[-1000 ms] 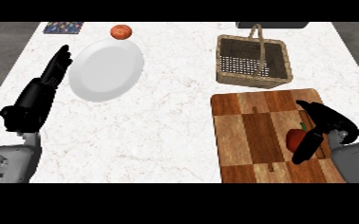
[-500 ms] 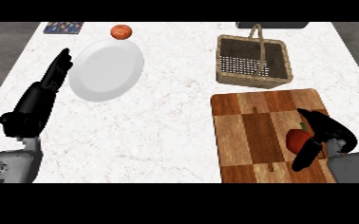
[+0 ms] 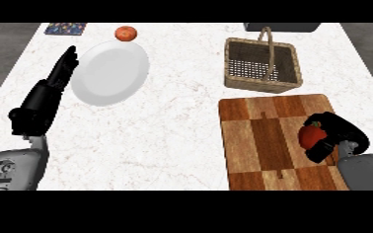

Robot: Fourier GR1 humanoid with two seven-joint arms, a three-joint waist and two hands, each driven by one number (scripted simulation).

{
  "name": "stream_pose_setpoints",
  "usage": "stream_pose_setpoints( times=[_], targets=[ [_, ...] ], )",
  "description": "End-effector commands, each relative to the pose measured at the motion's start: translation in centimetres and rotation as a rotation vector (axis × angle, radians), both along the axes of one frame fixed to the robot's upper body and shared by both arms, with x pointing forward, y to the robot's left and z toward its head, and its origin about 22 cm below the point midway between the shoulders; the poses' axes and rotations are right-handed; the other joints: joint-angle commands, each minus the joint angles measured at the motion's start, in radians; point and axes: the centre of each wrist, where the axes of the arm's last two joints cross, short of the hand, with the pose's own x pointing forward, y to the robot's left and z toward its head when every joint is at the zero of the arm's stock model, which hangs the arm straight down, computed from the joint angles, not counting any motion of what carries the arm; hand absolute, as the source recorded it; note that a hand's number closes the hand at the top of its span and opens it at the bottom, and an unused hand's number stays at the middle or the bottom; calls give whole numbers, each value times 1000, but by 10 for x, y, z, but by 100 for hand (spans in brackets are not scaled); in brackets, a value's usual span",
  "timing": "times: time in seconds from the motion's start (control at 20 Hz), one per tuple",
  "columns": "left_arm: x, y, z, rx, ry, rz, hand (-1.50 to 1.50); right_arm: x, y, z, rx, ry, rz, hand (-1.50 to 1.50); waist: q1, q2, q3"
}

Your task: Pick the bell pepper from the cutting board and place it in the basket

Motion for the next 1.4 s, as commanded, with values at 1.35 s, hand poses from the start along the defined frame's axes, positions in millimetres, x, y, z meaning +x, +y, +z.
stream_pose_setpoints(
  times=[1.35],
  targets=[
    [8, -3, 12, -7, -3, -42, 0, 44, -197, 247, 347, -1223, 340, 150, 29, 16, 16]
  ],
)
